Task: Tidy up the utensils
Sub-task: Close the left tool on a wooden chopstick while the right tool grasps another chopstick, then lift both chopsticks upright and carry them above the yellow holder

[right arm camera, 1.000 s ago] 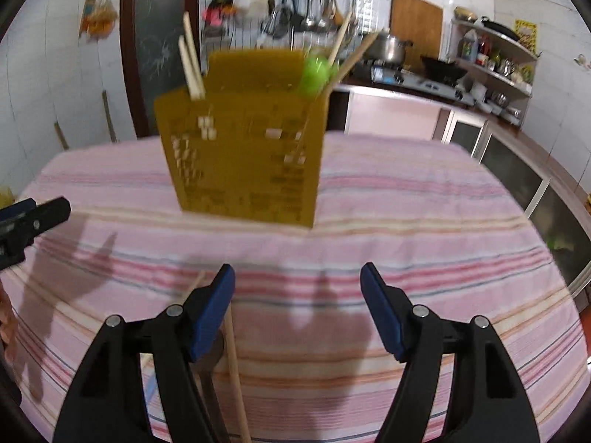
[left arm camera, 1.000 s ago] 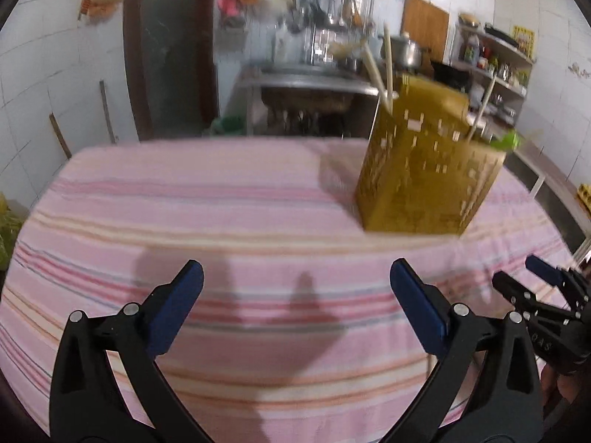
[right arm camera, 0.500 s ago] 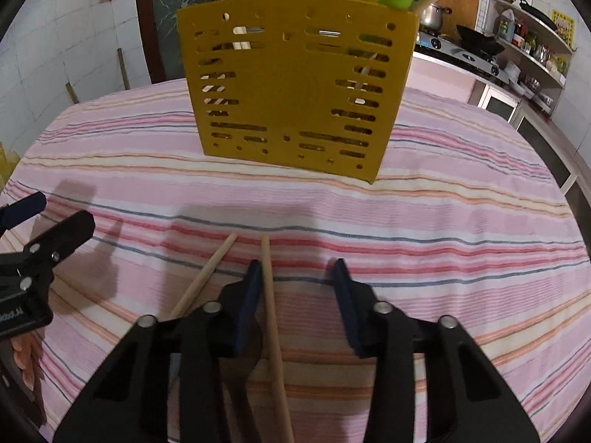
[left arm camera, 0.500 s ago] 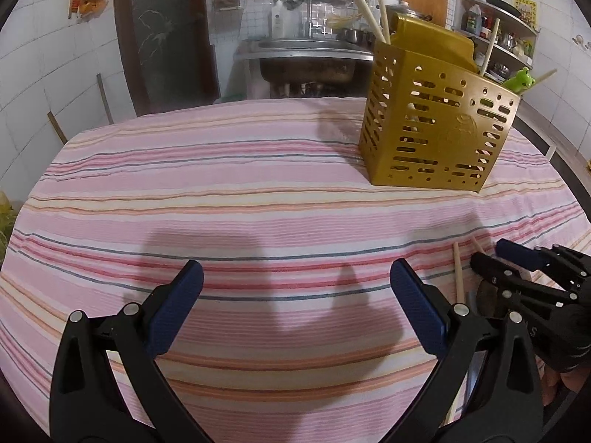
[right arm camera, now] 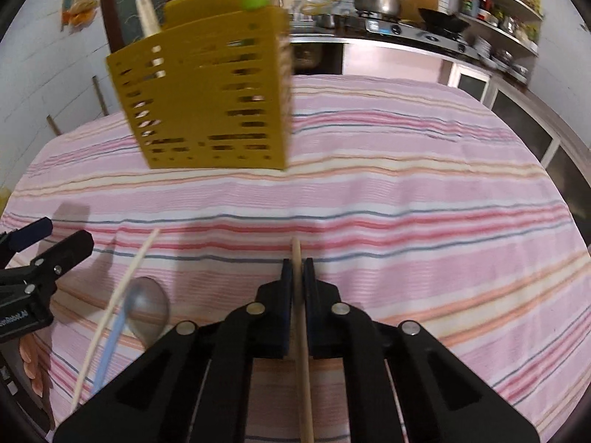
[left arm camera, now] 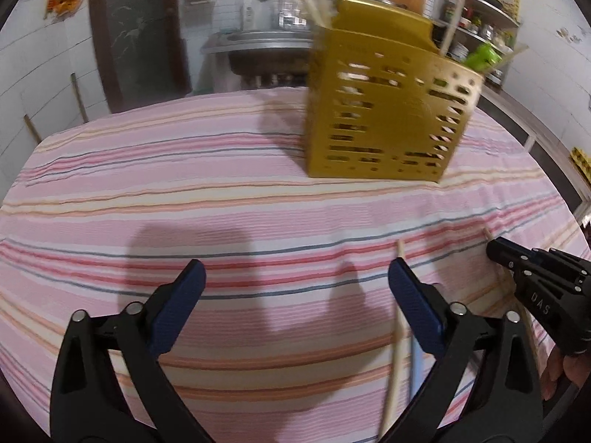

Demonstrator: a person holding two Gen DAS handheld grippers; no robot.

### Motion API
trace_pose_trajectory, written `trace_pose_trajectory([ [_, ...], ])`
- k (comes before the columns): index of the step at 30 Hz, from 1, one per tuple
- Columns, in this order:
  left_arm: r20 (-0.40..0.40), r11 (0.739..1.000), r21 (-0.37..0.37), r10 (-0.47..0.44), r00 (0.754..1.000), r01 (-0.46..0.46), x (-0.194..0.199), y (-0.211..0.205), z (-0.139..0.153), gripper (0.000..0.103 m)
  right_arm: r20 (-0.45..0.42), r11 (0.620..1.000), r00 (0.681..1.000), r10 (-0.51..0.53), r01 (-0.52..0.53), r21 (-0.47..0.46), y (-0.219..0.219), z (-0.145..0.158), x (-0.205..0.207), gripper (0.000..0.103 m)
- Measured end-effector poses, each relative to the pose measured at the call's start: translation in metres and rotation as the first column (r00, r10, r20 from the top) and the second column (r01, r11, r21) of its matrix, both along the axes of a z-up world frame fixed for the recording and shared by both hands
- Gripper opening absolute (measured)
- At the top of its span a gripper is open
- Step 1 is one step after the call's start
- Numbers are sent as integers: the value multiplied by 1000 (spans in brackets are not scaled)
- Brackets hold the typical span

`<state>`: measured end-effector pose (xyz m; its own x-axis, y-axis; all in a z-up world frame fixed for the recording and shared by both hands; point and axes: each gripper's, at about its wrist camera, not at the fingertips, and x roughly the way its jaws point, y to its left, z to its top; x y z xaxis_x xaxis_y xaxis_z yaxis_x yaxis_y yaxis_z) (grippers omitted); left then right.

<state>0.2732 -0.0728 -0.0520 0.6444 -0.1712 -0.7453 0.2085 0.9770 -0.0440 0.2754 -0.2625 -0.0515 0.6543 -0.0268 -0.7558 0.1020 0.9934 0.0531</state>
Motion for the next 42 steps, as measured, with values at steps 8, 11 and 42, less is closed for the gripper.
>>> trace_pose_trajectory([
  [8,-91,996,13,-91,992,92,12,-42,-16,72,4,1000,1000,-20,20,3,-9,-2,-7,6],
  [11,-76,993,56,-96,993,100,9,-49,-19,67,6,1000,1000,-22,22,13,-17,-3,-3,6],
  [42,270,997,-65,52,962,-35,-62,23,74,4,284,997,958,-46,26,74,-22,62,-51,6],
])
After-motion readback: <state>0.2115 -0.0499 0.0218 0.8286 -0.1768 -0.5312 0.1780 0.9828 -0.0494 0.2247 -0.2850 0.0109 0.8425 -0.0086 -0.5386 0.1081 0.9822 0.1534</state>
